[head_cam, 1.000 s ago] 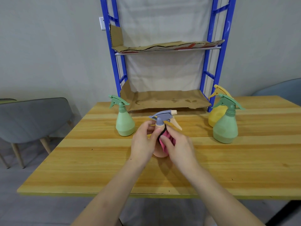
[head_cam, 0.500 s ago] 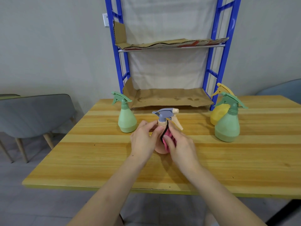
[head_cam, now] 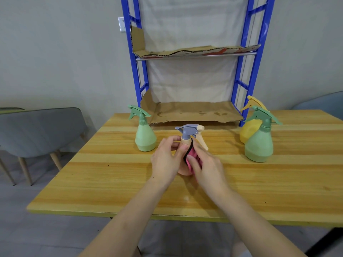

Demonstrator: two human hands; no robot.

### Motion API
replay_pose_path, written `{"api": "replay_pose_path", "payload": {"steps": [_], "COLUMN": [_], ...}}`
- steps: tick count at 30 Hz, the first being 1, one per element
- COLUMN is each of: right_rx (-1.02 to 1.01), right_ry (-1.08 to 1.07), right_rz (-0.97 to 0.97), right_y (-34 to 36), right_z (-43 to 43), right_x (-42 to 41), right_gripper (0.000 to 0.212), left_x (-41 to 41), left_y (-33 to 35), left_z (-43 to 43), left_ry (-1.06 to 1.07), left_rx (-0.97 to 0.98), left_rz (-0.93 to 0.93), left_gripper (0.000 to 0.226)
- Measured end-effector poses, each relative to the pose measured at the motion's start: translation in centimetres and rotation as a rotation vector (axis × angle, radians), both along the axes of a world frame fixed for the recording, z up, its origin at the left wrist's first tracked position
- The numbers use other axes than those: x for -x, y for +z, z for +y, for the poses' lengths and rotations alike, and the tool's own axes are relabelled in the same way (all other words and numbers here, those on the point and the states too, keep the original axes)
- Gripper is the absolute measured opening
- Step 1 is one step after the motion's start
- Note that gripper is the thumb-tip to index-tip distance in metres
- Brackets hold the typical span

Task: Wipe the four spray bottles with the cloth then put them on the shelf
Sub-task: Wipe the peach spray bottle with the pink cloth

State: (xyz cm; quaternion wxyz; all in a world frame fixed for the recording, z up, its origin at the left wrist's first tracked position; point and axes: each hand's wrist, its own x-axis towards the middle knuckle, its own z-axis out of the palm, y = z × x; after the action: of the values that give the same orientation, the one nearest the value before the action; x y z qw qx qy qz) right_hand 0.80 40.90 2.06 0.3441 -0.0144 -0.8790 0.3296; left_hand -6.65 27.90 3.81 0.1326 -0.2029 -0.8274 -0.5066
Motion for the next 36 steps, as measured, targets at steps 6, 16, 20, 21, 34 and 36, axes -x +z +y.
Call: {"api": "replay_pose_path", "payload": {"steps": [6,16,20,21,34,36], "right_rx": [-0.014,0.081,0.079,0.077,0.012,0.02], "right_ry": [-0.039,0.072,0.02,0.022,0.016,0.02], "right_rz": [-0.135,-0.18,-0.152,-0.154,-0.204,-0.177], "right_y": [-0.9,-0.1,0.8,0.9,1.6,2.2], "right_z": [1.2,1.7,1.0,0.9,1.6,1.1], "right_x": [-0.4,-1.0,0.7,0.8,-0.4,-0.1], "right_gripper": [0.051,0.051,0.044,0.043,0.008,0.018], "left_x": [0.2,0.0,0.0,0.1,-0.2,-0.2], "left_y": [-0.2,-0.1,0.1,0.1,-0.3,-0.1], "left_z": [0.2,0.1,0.2,0.1,-0.1,-0.2], "left_ry": [0.012,-0.025,-0.046,-0.049,-0.059,-0.072], "left_rx": [0.023,-0.004,0.009,0.009,-0.036,-0.015], "left_rz": [0.02,-0.008,-0.008,-0.007,-0.058,-0.054], "left_gripper": [0.035,0.031,0.037,0.039,0.03,0.033]}}
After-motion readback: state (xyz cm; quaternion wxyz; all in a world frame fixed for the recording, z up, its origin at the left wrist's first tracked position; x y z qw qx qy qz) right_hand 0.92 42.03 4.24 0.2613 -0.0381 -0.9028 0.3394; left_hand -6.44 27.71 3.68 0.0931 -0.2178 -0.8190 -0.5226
